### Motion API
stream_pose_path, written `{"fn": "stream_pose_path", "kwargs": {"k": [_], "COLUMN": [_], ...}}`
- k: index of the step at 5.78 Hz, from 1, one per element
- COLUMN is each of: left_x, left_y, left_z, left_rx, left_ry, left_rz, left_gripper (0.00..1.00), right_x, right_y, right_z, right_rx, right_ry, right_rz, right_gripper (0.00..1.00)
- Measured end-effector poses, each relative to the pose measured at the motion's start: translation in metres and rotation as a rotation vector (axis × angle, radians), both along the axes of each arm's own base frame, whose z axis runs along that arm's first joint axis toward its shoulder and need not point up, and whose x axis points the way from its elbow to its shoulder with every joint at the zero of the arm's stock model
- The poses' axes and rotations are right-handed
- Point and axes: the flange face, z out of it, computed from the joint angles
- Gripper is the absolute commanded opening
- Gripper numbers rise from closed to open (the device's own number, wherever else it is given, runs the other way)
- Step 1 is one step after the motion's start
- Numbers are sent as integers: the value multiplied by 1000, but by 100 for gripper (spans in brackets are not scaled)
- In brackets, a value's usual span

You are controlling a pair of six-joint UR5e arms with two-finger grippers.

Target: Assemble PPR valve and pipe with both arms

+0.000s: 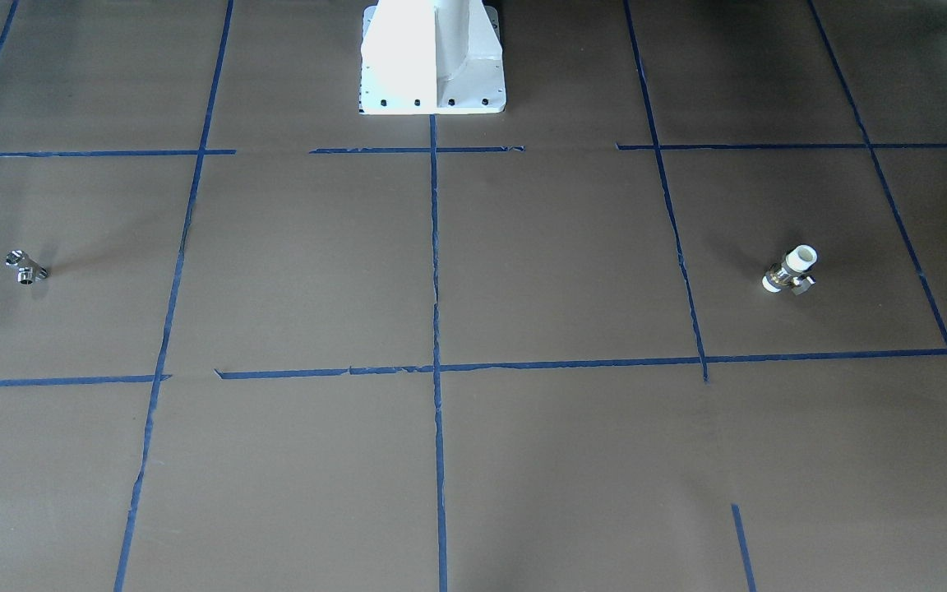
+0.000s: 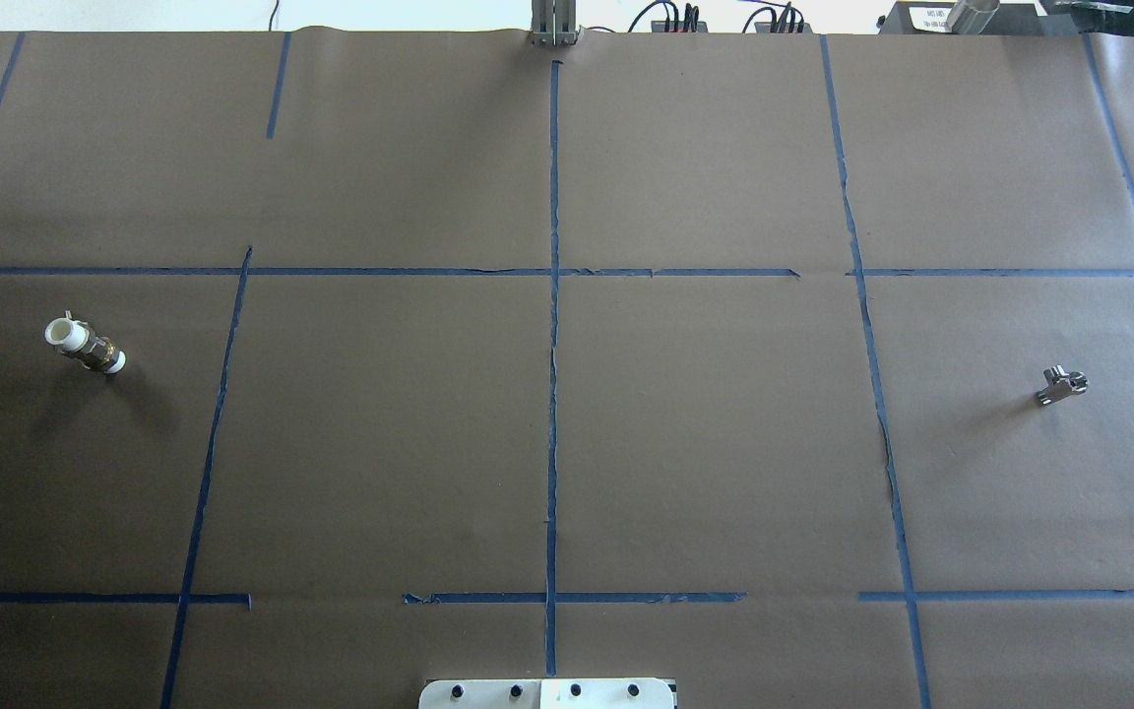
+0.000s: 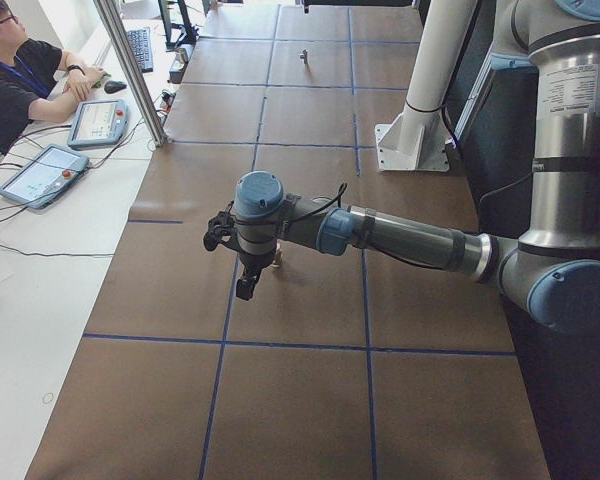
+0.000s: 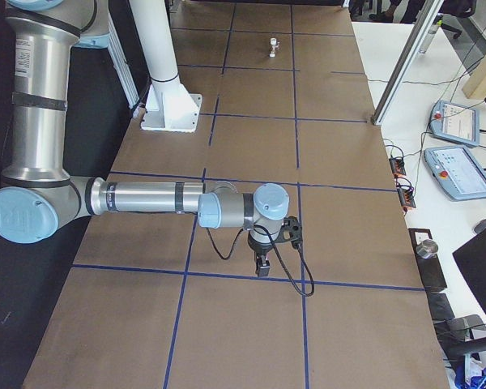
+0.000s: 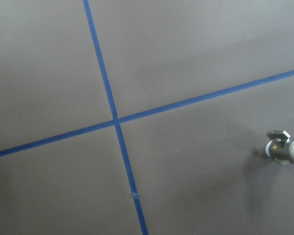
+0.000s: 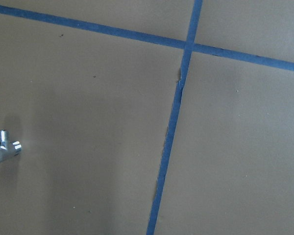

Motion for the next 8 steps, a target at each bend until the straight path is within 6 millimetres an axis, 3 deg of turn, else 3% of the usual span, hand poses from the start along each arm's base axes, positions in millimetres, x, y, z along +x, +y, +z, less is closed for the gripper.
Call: {"fn": "stream_pose_path", "kwargs": {"k": [5, 6, 8], "left_x": [176, 201, 227], "left_y": [12, 18, 14], "left_z": [-15, -17, -20], "left_rx": [-193, -202, -203], "left_ry": [13, 11, 6], "left_rz": [-142, -141, -127], "left_gripper": [100, 100, 100], "right_x": [0, 0, 0], "right_y": [0, 0, 0], "right_z": [1, 2, 3], "right_rx": [-2, -3, -6], "right_ry": [0, 1, 1], "right_rz": [0, 0, 0], "right_gripper": [100, 100, 100]}}
